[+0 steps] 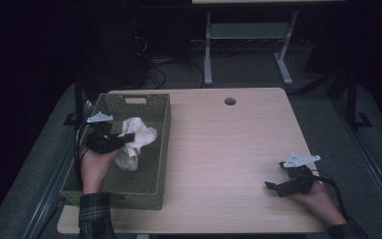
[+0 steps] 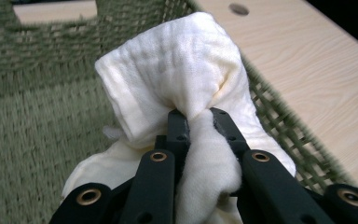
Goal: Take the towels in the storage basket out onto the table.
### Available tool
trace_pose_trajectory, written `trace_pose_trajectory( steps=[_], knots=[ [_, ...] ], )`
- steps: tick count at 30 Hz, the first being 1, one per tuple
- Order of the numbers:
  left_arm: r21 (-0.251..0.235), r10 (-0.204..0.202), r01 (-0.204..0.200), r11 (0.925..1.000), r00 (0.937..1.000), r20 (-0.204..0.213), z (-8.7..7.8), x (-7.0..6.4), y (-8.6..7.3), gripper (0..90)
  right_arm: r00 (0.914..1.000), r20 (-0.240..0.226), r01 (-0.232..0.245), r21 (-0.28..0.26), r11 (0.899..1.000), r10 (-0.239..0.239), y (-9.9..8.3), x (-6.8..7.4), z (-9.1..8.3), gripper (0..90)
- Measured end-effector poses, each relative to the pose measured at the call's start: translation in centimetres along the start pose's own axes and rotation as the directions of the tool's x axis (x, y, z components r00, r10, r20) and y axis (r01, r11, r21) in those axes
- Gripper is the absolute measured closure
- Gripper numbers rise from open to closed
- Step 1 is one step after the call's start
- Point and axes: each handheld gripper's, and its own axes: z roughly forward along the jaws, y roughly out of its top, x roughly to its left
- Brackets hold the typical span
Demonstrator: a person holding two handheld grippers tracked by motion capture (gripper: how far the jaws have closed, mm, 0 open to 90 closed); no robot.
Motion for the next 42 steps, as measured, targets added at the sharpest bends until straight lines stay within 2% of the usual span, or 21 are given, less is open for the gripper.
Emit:
trace_pose_trajectory(
  steps=[4,8,14,25,35,37,38,39,42],
  knots=[
    [-0.033,0.009,-0.008,0.9994,0.9998,0.018,-0.6,-0.5,0.8,79.1,1.0,0.0,0.0,0.0,1.0,0.0,0.0,0.0,0.0,3.1],
    [-0.074,0.037,-0.034,0.9967,0.9983,0.045,-1.4,-1.0,1.7,79.1,1.0,0.0,-0.001,0.0,1.0,0.001,0.0,0.0,0.0,3.1],
    [-0.104,0.065,-0.057,0.993,0.9953,0.072,-1.8,-1.9,2.7,79.3,1.0,0.0,0.0,-0.001,1.0,0.0,0.0,0.0,0.0,3.1],
    [-0.167,0.124,-0.102,0.9807,0.9841,0.127,-2.1,-4.6,4.5,79.6,1.0,0.0,-0.001,0.0,1.0,0.001,0.0,0.0,0.0,3.1],
    [-0.203,0.195,-0.156,0.9667,0.9626,0.189,-1.4,-8.0,6.3,79.8,1.0,0.0,-0.001,0.0,1.0,0.001,0.0,0.0,0.0,3.1],
    [-0.205,0.21,-0.169,0.964,0.9571,0.199,-1.2,-8.6,6.6,79.8,1.0,0.0,-0.001,0.0,1.0,0.001,0.0,0.0,0.0,3.1],
    [-0.208,0.223,-0.179,0.9616,0.951,0.214,-0.9,-9.2,6.8,79.8,1.0,0.0,-0.001,0.0,1.0,0.001,0.0,0.0,0.0,3.1],
    [-0.208,0.223,-0.179,0.9616,0.951,0.214,-0.9,-9.2,6.8,79.8,1.0,0.0,-0.001,0.0,1.0,0.001,0.0,0.0,0.0,3.1],
    [-0.203,0.237,-0.191,0.9604,0.9433,0.233,-0.2,-10.2,7.0,79.8,1.0,0.0,0.0,0.0,1.0,0.0,0.0,0.0,0.0,3.1]
  ],
)
